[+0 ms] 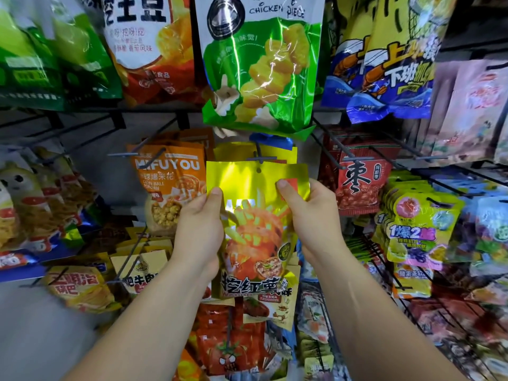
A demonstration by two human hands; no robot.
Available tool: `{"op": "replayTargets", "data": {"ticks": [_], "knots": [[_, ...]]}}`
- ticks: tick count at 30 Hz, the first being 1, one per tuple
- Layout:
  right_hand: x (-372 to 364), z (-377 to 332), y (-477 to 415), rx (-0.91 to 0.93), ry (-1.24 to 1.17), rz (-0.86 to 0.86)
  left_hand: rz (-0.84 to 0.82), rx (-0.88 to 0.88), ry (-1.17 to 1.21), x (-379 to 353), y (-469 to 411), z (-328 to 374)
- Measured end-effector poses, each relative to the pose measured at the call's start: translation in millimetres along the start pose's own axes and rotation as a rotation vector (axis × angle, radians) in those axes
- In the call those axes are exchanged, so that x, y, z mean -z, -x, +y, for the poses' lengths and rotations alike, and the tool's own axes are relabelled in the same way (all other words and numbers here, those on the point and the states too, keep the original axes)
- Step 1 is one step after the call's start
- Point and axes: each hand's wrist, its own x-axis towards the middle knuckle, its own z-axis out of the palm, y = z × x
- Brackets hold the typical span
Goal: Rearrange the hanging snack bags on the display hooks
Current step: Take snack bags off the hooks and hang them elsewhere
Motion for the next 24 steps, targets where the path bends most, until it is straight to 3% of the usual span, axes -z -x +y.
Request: {"op": "replayTargets", "data": {"ticks": [15,20,24], "knots": [[2,22,-15,0.024,0.065,-0.030,0.019,-0.008,0.054,2,-43,-21],[1,30,-30,0.034,0.213,0.024,0.052,-0.087,-0.089,-5,-62,-25],[-5,23,-46,0.098,0.440,0.074,0.071,-0.260,-0.314,6,-77,-33]]}}
